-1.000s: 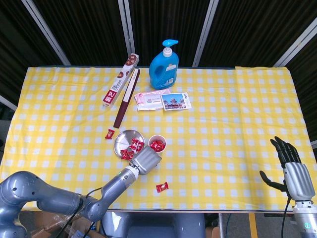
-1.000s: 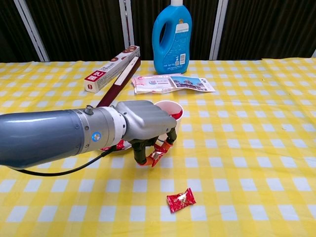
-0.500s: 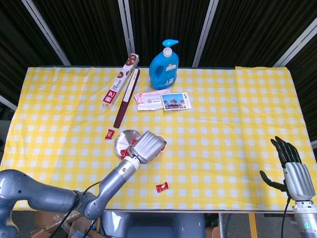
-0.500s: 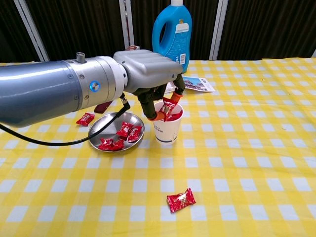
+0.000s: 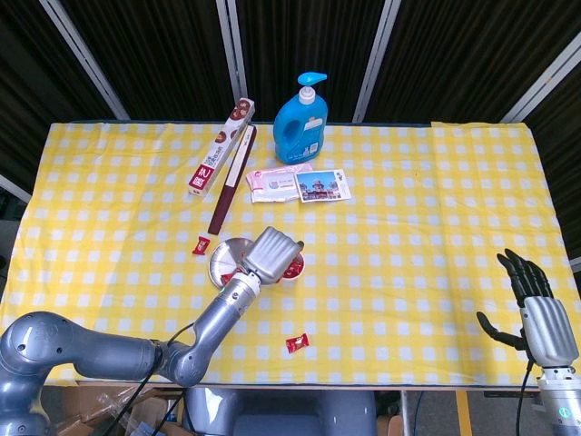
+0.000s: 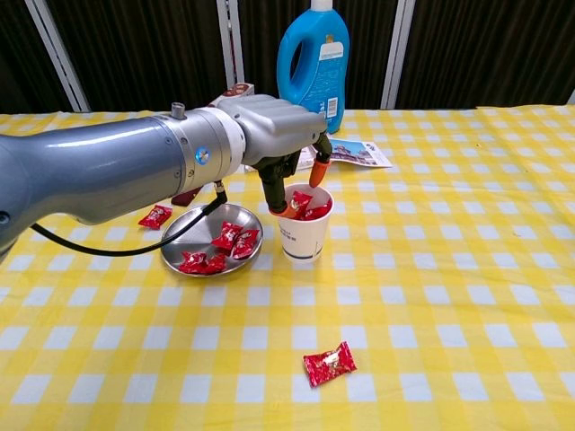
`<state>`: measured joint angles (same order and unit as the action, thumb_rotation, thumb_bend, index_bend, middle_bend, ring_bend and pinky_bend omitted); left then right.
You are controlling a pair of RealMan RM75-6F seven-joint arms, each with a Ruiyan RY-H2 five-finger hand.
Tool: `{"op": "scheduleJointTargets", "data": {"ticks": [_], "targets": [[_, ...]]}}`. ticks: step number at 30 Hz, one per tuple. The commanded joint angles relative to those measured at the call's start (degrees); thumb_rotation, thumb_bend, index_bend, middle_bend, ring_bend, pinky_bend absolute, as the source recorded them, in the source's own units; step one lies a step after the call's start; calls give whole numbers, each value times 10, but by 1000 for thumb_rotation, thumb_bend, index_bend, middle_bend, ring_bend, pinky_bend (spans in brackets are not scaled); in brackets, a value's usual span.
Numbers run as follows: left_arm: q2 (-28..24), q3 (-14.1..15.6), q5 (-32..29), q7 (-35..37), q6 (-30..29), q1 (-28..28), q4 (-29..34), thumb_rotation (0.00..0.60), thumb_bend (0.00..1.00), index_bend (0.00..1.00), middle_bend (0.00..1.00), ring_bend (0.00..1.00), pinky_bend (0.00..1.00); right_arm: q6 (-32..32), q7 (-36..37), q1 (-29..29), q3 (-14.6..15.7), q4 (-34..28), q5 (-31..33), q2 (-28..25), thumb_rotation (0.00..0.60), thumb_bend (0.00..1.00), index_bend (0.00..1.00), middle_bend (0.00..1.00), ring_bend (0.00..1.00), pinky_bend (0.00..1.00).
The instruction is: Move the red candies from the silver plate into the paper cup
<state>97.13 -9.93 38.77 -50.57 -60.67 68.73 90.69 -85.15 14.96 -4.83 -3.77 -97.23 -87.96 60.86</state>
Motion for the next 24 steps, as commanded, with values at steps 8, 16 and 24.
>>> {"op": "scheduleJointTargets", "data": {"ticks": [8,16,24], "targets": [[-57,23,51,31,27,-21,56,600,224,363,931,1000,1000,-13,0,2,-2,2,-7,5,600,360,0,0,0,0],[-65,50,154,93,93,-22,46,600,197,327,912,998,1000,-64,13,8,-8,35,-46,32,600,361,0,0,0,0],[-42,57,196,96,122,-8,21,600,197,324,901,990,1000,-65,15,8,-9,39,-42,33,600,361,0,0,0,0]]}}
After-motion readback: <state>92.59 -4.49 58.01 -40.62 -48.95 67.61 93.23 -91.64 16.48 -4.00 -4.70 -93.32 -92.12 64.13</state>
